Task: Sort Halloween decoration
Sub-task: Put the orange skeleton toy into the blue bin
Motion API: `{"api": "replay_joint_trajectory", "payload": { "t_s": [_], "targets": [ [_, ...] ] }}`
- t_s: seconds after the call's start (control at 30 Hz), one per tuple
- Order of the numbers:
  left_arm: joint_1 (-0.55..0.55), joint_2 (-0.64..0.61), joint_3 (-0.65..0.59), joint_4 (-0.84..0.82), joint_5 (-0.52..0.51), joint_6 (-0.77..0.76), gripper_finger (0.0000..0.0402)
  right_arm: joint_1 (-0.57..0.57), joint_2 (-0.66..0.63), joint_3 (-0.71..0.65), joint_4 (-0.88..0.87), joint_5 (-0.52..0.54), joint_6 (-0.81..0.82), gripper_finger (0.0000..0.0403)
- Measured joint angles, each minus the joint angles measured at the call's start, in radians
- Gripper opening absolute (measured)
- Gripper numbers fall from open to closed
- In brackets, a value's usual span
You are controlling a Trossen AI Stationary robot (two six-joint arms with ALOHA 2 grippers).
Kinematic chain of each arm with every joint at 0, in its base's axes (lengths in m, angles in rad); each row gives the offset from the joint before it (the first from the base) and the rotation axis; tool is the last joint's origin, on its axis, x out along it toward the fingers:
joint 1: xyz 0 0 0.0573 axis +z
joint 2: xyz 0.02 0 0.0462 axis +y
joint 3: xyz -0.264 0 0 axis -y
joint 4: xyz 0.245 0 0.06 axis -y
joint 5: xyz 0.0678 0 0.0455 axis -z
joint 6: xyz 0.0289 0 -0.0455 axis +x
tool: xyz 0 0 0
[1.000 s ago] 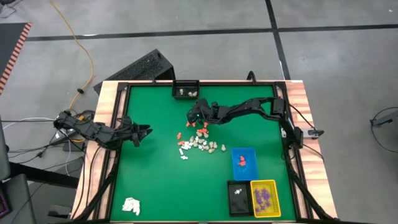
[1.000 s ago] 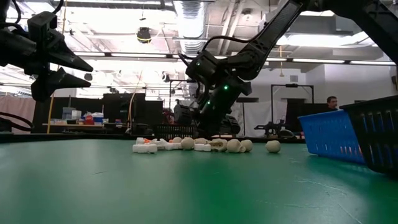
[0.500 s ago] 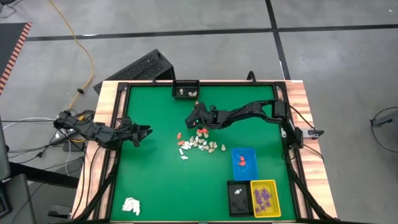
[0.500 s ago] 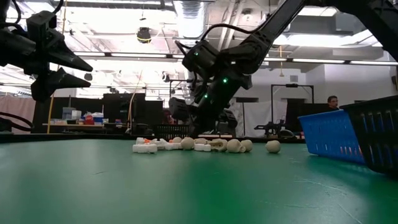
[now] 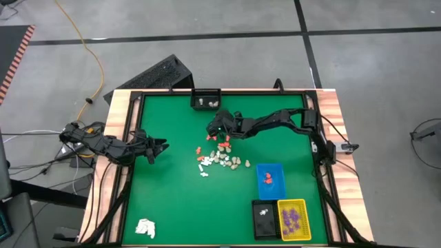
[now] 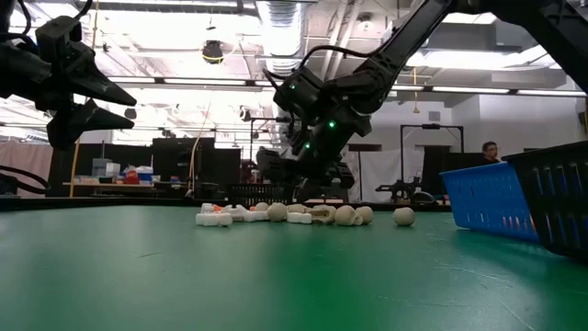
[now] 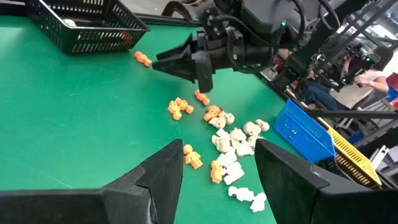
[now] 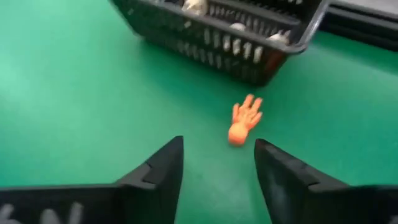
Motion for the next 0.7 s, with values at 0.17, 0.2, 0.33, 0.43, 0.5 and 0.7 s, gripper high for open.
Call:
{"api": "replay_joint_trajectory", "payload": {
  "t_s": [0.17, 0.2, 0.33, 0.43, 0.5, 0.7],
  "targets": [
    [0.0, 0.0, 0.0, 0.0, 0.001, 0.007, 0.0189, -0.018, 0.001, 0.023, 0.004, 0.001, 0.001, 0.0212],
    [0.0, 0.0, 0.0, 0.0, 0.001, 0.011, 0.0189, -0.022, 0.001, 0.023, 0.002, 0.0, 0.0, 0.0209],
    [0.0, 0.0, 0.0, 0.0, 0.001, 0.019, 0.0189, -0.032, 0.001, 0.023, 0.002, 0.0, -0.005, 0.0196],
    [0.0, 0.0, 0.0, 0.0, 0.001, 0.019, 0.0189, -0.034, 0.002, 0.023, 0.005, 0.0, -0.007, 0.0189],
    [0.0, 0.0, 0.0, 0.0, 0.001, 0.019, 0.0189, -0.039, 0.002, 0.023, 0.019, -0.008, -0.008, 0.0188],
    [0.0, 0.0, 0.0, 0.0, 0.001, 0.019, 0.0189, -0.052, 0.002, 0.023, 0.023, -0.026, -0.005, 0.0188]
  ]
}}
